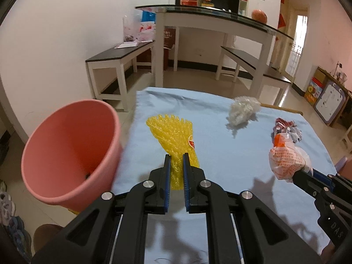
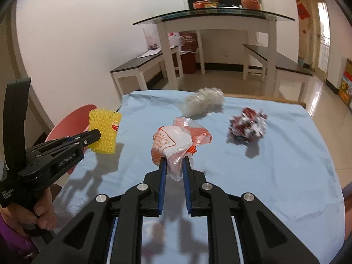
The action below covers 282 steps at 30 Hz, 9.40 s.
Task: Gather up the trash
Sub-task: 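Carry the plastic bag and yellow net over the pink bucket, then open both tools inside the bucket to drop the bag and net, then move both tools back over the table toward the clear bag and red wrapper, then grasp the clear crumpled plastic bag with the left tool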
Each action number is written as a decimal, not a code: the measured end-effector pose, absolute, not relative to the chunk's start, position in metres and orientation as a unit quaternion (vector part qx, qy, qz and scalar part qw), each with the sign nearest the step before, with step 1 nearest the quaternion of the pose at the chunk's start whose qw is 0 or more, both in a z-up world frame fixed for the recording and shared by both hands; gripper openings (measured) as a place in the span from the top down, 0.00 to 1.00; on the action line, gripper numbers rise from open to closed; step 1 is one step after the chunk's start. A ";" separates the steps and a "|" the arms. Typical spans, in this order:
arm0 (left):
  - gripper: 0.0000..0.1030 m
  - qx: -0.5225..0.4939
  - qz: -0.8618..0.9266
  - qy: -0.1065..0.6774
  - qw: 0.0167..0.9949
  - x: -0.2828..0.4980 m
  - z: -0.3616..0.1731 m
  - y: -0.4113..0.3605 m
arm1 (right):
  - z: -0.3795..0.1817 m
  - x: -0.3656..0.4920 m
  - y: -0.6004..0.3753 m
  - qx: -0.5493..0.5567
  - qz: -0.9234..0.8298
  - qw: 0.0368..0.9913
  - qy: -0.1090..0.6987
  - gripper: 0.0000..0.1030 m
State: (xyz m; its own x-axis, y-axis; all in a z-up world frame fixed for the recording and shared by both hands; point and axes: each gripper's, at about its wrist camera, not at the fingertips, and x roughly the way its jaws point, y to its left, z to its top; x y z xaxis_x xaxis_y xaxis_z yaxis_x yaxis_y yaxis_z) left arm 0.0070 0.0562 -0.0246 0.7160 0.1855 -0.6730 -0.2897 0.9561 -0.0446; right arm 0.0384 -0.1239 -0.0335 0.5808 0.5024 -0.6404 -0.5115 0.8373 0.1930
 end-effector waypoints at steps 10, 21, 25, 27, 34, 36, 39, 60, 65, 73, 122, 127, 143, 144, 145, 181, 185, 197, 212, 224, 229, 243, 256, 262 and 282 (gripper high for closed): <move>0.91 -0.103 0.168 0.331 0.923 -0.018 -0.015 0.101 | -0.016 0.029 -0.074 -0.042 0.328 0.882 0.336 0.87; 0.91 -0.130 0.213 0.307 0.919 -0.048 -0.007 0.148 | -0.002 0.016 -0.019 -0.077 0.373 0.870 0.313 0.86; 0.91 -0.139 0.227 0.301 0.916 -0.059 -0.007 0.162 | 0.003 0.012 -0.001 -0.089 0.387 0.866 0.303 0.86; 0.91 -0.143 0.234 0.298 0.914 -0.064 -0.006 0.168 | 0.005 0.012 0.007 -0.094 0.393 0.865 0.298 0.86; 0.91 -0.154 0.255 0.290 0.909 -0.075 -0.004 0.186 | 0.013 0.011 0.042 -0.107 0.420 0.855 0.285 0.86; 0.91 -0.158 0.262 0.289 0.907 -0.079 -0.005 0.190 | 0.014 0.010 0.053 -0.111 0.427 0.851 0.284 0.86; 0.91 -0.165 0.272 0.287 0.904 -0.084 -0.006 0.200 | 0.013 0.009 0.068 -0.114 0.438 0.844 0.287 0.86; 0.91 -0.198 0.312 0.299 0.880 -0.089 -0.029 0.250 | -0.018 0.012 0.152 -0.146 0.475 0.801 0.334 0.85; 0.91 -0.201 0.315 0.304 0.877 -0.087 -0.034 0.255 | -0.026 0.018 0.158 -0.149 0.474 0.796 0.346 0.85; 0.91 -0.204 0.319 0.313 0.871 -0.078 -0.041 0.262 | -0.035 0.022 0.166 -0.153 0.474 0.791 0.356 0.83; 0.71 -0.176 0.285 0.292 0.896 -0.079 -0.007 0.215 | -0.021 0.017 0.080 -0.089 0.440 0.826 0.341 0.52; 0.71 -0.179 0.250 0.283 0.909 -0.073 0.003 0.192 | -0.013 0.011 0.045 -0.087 0.418 0.847 0.317 0.51; 0.70 -0.115 0.130 0.343 0.923 -0.009 -0.018 0.076 | -0.025 0.033 -0.088 -0.045 0.287 0.904 0.313 0.50; 0.70 -0.110 0.125 0.345 0.924 -0.007 -0.019 0.071 | -0.025 0.036 -0.092 -0.044 0.284 0.905 0.313 0.50; 0.70 -0.104 0.119 0.346 0.925 -0.004 -0.020 0.066 | -0.024 0.039 -0.100 -0.045 0.277 0.909 0.309 0.50; 0.70 -0.049 0.111 0.375 0.919 0.033 -0.048 0.018 | -0.039 0.066 -0.135 -0.028 0.246 0.914 0.320 0.36; 0.70 -0.049 0.129 0.383 0.913 0.035 -0.051 0.020 | -0.038 0.065 -0.138 -0.025 0.245 0.917 0.314 0.34; 0.70 -0.046 0.145 0.390 0.908 0.034 -0.053 0.019 | -0.036 0.062 -0.139 -0.014 0.276 0.910 0.310 0.33; 0.71 -0.055 0.137 0.372 0.916 0.029 -0.048 0.020 | -0.030 0.050 -0.139 -0.013 0.274 0.915 0.295 0.33; 0.70 -0.057 0.129 0.375 0.916 0.030 -0.048 0.020 | -0.029 0.048 -0.144 -0.004 0.240 0.921 0.308 0.27; 0.70 -0.054 0.121 0.380 0.915 0.033 -0.050 0.019 | -0.030 0.050 -0.148 0.004 0.234 0.921 0.311 0.26; 0.70 -0.031 0.053 0.377 0.924 0.045 -0.034 0.004 | -0.037 0.070 -0.172 0.052 0.243 0.906 0.343 0.26; 0.70 -0.030 0.002 0.395 0.918 0.093 -0.031 -0.009 | -0.031 0.117 -0.217 0.104 0.197 0.912 0.346 0.17; 0.70 -0.033 -0.016 0.407 0.913 0.127 -0.032 -0.010 | -0.039 0.143 -0.217 0.122 0.185 0.903 0.367 0.15; 0.59 -0.022 -0.020 0.445 0.895 0.198 -0.066 -0.006 | -0.064 0.196 -0.195 0.124 0.177 0.887 0.409 0.15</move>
State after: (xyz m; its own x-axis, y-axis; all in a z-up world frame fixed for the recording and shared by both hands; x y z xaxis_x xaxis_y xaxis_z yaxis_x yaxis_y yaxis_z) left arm 0.1985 -0.0064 -0.0661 0.6037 -0.0563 -0.7952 0.0163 0.9982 -0.0583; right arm 0.1959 -0.1946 -0.0641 0.6026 0.4155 -0.6813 -0.2122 0.9065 0.3651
